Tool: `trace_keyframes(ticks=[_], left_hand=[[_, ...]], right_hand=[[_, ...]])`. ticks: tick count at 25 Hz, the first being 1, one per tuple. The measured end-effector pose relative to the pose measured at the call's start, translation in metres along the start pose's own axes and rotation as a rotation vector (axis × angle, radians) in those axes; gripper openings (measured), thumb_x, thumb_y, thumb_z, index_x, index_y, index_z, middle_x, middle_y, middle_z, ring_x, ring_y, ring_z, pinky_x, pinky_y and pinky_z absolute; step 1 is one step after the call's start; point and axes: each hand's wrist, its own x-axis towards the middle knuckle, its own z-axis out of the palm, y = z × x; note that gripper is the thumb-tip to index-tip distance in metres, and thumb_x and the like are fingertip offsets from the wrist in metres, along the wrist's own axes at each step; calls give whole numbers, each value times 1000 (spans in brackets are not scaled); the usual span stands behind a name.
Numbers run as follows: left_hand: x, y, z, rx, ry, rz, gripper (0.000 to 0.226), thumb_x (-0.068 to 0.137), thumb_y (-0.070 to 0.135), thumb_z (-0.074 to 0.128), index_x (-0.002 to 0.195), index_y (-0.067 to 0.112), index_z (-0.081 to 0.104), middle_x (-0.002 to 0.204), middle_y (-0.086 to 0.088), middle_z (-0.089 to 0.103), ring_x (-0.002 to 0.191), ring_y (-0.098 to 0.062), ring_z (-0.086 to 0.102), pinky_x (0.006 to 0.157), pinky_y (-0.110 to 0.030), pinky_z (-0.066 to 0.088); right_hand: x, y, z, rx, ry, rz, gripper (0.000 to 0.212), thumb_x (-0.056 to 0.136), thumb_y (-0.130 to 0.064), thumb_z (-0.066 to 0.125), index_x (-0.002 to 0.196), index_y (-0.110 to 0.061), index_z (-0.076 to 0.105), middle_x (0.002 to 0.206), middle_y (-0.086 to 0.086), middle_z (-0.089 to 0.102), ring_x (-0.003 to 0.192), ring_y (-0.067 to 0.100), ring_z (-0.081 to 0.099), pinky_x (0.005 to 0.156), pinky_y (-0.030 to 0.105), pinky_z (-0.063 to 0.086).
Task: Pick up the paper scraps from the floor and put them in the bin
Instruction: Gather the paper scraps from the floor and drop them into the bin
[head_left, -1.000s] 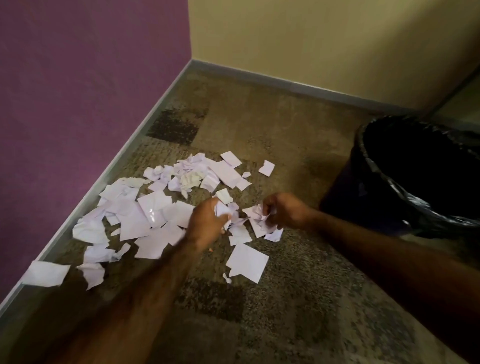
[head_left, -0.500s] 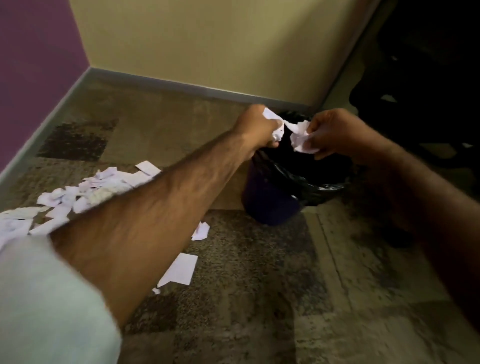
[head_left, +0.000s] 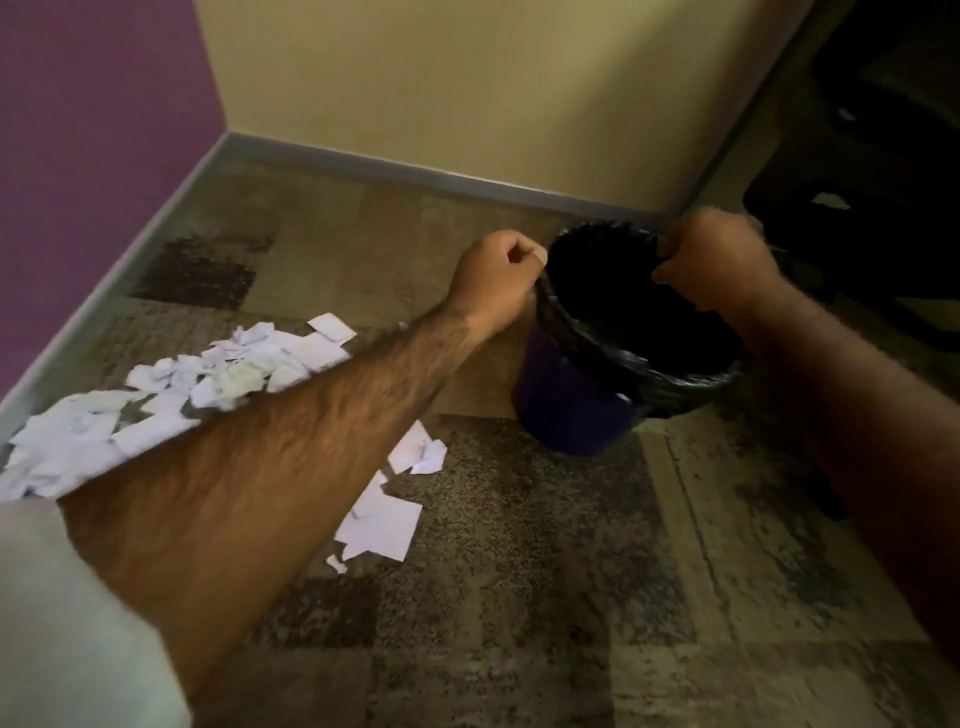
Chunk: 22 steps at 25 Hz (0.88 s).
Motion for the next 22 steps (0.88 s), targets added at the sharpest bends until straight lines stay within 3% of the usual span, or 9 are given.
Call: trace_keyframes(ticks=[2, 3, 5, 7, 10, 12, 16, 19, 22], left_hand=[[-18, -41, -52, 173, 109, -23, 15, 88, 24, 62, 89, 14, 72, 90, 1, 73, 88, -17, 67, 79, -26, 50], [-29, -69, -81, 255, 171, -63, 15, 87, 22, 61, 90, 13, 72, 94, -3, 74, 91, -20, 67, 80, -26, 48], [-63, -135, -154, 406, 308, -229, 25, 86, 27, 58, 101, 12, 71, 107, -8, 72, 104, -26, 65, 88, -28, 47], [-110, -190, -228, 631, 478, -503, 45, 85, 43, 54, 117, 14, 65, 124, -14, 62, 116, -35, 58, 99, -41, 47], [-189, -235, -302, 817, 644, -895, 68, 81, 64, 50, 131, 18, 50, 142, -17, 40, 130, -42, 40, 106, -60, 35], [-230, -252, -326, 785, 688, -1014, 82, 74, 76, 47, 135, 20, 45, 145, -17, 37, 133, -44, 35, 107, -65, 30], [-256, -273, -329, 700, 706, -1036, 106, 59, 86, 56, 144, 28, 31, 155, -14, 27, 143, -43, 24, 107, -72, 24], [-242, -279, -329, 585, 600, -1003, 116, 60, 83, 61, 152, 33, 12, 161, -11, 15, 147, -39, 16, 112, -65, 24], [-227, -286, -327, 521, 482, -940, 115, 64, 80, 63, 153, 37, 5, 161, -15, 14, 145, -41, 24, 112, -58, 27]], right_hand=[[-3, -50, 3, 140, 48, -163, 16, 79, -17, 73, 93, -9, 73, 89, 16, 71, 78, 34, 68, 74, 44, 59], [-6, -78, 9, 229, -16, -245, 15, 79, -17, 75, 93, -11, 73, 88, 16, 72, 76, 32, 68, 75, 44, 59], [-16, -134, 37, 324, -279, -357, 22, 79, -21, 80, 98, -13, 71, 92, 15, 73, 73, 27, 69, 70, 45, 61], [-27, -185, 80, 298, -552, -396, 42, 76, -29, 84, 112, -19, 66, 103, 10, 68, 82, 23, 68, 68, 44, 62], [-37, -238, 147, 67, -711, -567, 78, 73, -36, 85, 140, -20, 48, 135, 10, 55, 119, 27, 57, 95, 34, 50], [-43, -269, 182, -41, -727, -668, 99, 68, -45, 87, 149, -20, 35, 152, 10, 42, 137, 27, 43, 108, 33, 37], [-50, -327, 226, -4, -762, -715, 123, 59, -58, 87, 155, -25, 17, 156, 12, 35, 141, 32, 36, 110, 40, 36], [-50, -365, 246, 19, -686, -709, 133, 55, -61, 87, 156, -29, 7, 155, 22, 24, 140, 41, 34, 110, 46, 38], [-43, -395, 257, 57, -672, -704, 135, 55, -59, 88, 156, -31, 3, 157, 24, 14, 144, 44, 26, 112, 49, 33]])
